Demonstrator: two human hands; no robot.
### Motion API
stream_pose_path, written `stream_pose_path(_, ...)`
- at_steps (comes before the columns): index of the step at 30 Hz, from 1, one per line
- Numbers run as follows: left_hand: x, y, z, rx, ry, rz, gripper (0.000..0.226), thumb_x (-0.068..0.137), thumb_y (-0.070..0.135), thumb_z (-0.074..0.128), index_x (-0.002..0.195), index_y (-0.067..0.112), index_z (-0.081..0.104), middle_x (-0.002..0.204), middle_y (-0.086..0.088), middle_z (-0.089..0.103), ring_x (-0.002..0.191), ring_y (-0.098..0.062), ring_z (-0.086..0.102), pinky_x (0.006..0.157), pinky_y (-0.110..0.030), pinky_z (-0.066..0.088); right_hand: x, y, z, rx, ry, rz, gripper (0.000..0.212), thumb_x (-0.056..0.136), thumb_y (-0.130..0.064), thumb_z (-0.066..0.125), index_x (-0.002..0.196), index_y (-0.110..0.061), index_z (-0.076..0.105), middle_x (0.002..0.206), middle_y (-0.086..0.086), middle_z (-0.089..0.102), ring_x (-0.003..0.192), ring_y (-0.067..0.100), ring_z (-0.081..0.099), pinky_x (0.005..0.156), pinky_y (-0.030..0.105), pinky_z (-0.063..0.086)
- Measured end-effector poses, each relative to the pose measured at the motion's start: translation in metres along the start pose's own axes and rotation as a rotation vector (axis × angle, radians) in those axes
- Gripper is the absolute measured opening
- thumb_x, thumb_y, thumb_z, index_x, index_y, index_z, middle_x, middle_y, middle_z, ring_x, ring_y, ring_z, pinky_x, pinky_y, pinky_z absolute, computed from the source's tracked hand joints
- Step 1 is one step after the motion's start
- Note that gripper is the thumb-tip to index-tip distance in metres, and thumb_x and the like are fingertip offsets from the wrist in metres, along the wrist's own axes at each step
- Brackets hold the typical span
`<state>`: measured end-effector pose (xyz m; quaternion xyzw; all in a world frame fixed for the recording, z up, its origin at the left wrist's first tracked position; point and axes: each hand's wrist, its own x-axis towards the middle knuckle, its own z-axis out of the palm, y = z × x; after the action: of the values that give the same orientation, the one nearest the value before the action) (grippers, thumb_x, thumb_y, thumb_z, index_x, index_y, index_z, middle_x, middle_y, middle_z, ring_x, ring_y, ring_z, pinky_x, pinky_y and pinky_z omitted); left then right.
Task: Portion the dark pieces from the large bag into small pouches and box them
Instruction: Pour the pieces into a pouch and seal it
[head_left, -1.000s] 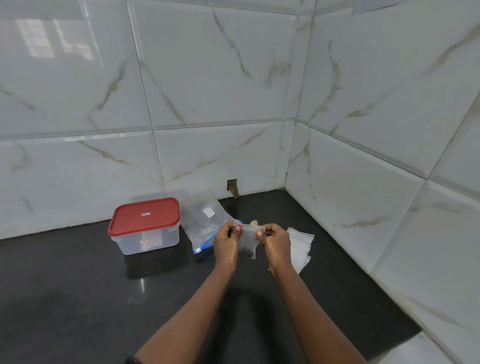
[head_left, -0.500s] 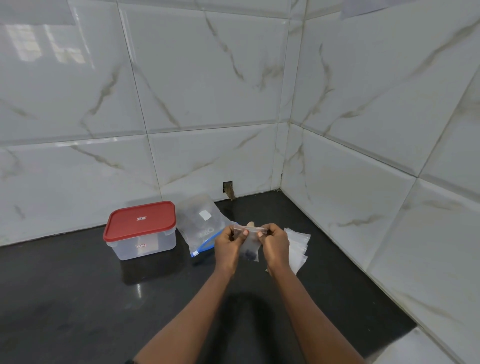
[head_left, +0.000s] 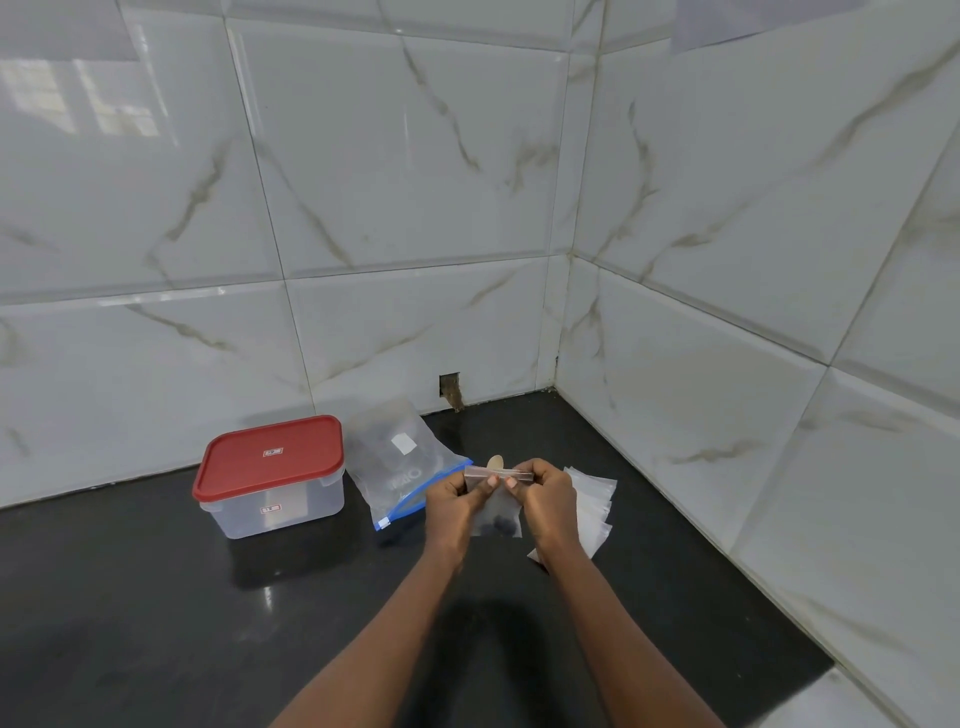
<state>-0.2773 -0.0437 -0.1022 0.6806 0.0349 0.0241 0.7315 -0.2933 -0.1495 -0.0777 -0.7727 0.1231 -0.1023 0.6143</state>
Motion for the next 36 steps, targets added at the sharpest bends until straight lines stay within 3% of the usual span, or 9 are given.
stream_pose_path(3,0.001,-0.001,0.002,0.046,0.011,0.01,0.013,0.085,0.012,0.065,0.075,0.02,0.063,0.079,-0.001,0.064,0.083,-0.017,0.059,0.072,-0.026,0.05,0.004,0.002,0.002,-0.031,-0.03,-0.004,0.026,0.086,-0.007,0.063,0.068,-0.025,0.058,0.08,0.0,0.063,0.083,0.015,0.058,0.073,0.021,0.048)
stream_pose_path(5,0.003,-0.002,0.005,0.11,0.005,0.017,0.015,0.085,0.011,0.064,0.074,0.021,0.061,0.077,0.004,0.062,0.08,-0.012,0.057,0.069,-0.022,0.048,0.005,0.002,0.003,-0.06,-0.029,0.006,0.027,0.087,-0.004,0.06,0.07,-0.024,0.059,0.084,0.001,0.064,0.084,0.015,0.058,0.069,0.017,0.045)
stream_pose_path(11,0.007,-0.011,0.014,0.191,-0.024,-0.013,0.013,0.087,0.01,0.062,0.075,0.014,0.061,0.078,0.001,0.063,0.087,-0.017,0.06,0.069,-0.023,0.05,0.004,0.008,-0.001,-0.065,0.027,0.063,0.03,0.089,0.002,0.052,0.069,-0.02,0.058,0.078,0.0,0.06,0.078,0.013,0.054,0.063,0.016,0.042)
stream_pose_path(15,0.008,-0.014,0.014,0.133,-0.101,-0.045,0.015,0.092,0.015,0.055,0.092,0.005,0.065,0.09,-0.003,0.065,0.088,-0.015,0.059,0.064,-0.02,0.044,0.007,0.021,-0.014,0.079,0.03,0.126,0.021,0.082,-0.006,0.069,0.067,-0.02,0.065,0.077,0.003,0.069,0.079,0.019,0.063,0.077,0.033,0.053)
stream_pose_path(18,0.01,-0.017,0.015,0.126,-0.145,-0.056,0.016,0.093,0.017,0.054,0.093,0.006,0.066,0.091,-0.005,0.066,0.089,-0.019,0.06,0.066,-0.021,0.045,0.008,0.028,-0.026,0.09,0.013,0.145,0.027,0.086,0.004,0.059,0.071,-0.018,0.067,0.084,0.012,0.071,0.083,0.027,0.067,0.083,0.044,0.057)
stream_pose_path(23,0.011,-0.027,0.022,0.111,-0.128,-0.069,0.006,0.086,0.015,0.064,0.091,0.013,0.066,0.095,-0.006,0.066,0.089,-0.019,0.063,0.064,-0.022,0.049,0.009,0.041,-0.039,0.066,0.103,0.19,0.024,0.085,0.003,0.063,0.069,-0.016,0.062,0.081,0.011,0.069,0.083,0.028,0.069,0.077,0.044,0.059)
stream_pose_path(30,0.011,-0.034,0.038,0.182,-0.148,-0.086,0.011,0.081,0.003,0.067,0.078,0.014,0.068,0.085,-0.005,0.068,0.087,-0.018,0.063,0.078,-0.029,0.053,0.006,0.056,-0.05,-0.019,0.218,0.294,0.034,0.083,0.006,0.055,0.057,-0.015,0.059,0.073,0.007,0.063,0.068,0.019,0.059,0.073,0.039,0.058)
stream_pose_path(33,0.014,-0.041,0.045,0.214,-0.159,-0.114,0.011,0.082,0.005,0.067,0.078,0.015,0.07,0.085,-0.004,0.07,0.089,-0.018,0.064,0.081,-0.031,0.053,0.005,0.064,-0.052,-0.002,0.252,0.34,0.031,0.082,0.005,0.057,0.058,-0.015,0.058,0.077,0.01,0.064,0.068,0.021,0.061,0.073,0.045,0.059)
stream_pose_path(36,0.019,-0.046,0.051,0.314,-0.185,-0.113,0.008,0.085,0.012,0.065,0.086,0.017,0.071,0.087,0.002,0.068,0.089,-0.014,0.061,0.08,-0.027,0.05,0.003,0.071,-0.057,0.009,0.263,0.365,0.029,0.083,0.005,0.061,0.059,-0.009,0.055,0.076,0.011,0.063,0.061,0.018,0.061,0.065,0.039,0.061)
